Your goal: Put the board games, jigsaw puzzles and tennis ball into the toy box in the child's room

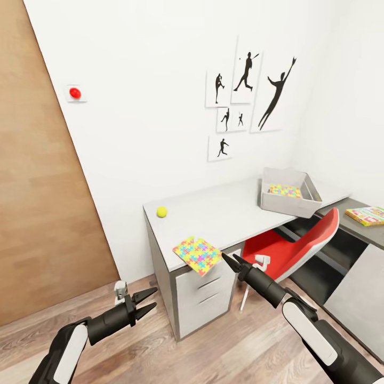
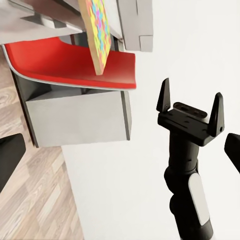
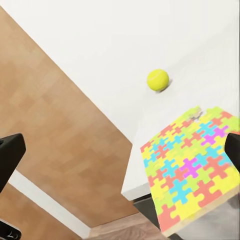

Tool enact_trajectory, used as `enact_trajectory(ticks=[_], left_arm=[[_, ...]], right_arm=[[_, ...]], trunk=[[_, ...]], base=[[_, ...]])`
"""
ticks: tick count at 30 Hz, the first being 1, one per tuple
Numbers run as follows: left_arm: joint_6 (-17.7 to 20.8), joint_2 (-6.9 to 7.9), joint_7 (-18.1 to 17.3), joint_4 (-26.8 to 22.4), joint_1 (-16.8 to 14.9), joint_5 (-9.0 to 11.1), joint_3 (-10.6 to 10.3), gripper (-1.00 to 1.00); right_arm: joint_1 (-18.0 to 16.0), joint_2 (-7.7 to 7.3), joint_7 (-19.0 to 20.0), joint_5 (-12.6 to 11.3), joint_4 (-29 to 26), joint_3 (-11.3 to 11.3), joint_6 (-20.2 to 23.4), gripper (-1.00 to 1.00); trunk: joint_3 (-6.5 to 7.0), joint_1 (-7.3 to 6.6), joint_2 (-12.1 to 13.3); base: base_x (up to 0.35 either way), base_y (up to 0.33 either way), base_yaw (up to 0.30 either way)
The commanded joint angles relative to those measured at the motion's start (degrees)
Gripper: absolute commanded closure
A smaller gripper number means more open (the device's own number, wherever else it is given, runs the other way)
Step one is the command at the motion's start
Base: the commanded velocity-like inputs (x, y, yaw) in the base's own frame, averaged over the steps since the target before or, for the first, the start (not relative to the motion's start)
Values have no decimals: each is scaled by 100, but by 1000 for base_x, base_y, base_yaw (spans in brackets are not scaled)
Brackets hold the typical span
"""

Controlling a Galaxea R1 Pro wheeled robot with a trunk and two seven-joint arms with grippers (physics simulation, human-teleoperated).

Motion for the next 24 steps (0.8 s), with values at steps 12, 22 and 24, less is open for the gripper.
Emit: enact_trajectory(ticks=[12, 22, 24], left_arm=[[6, -4, 7, 0, -4, -13, 7, -100], [50, 0, -9, 22, -4, 9, 43, -100], [61, -2, -4, 24, -4, 11, 47, -100]], right_arm=[[-4, 15, -6, -52, 23, 6, 18, -100], [-4, 47, -29, -45, 24, 6, 17, -100], [-4, 49, -28, -44, 24, 6, 16, -100]], trunk=[[-6, 0, -3], [-6, 0, -3], [-6, 0, -3]], base=[[90, 16, 0], [80, 46, 0], [9, 5, 0]])
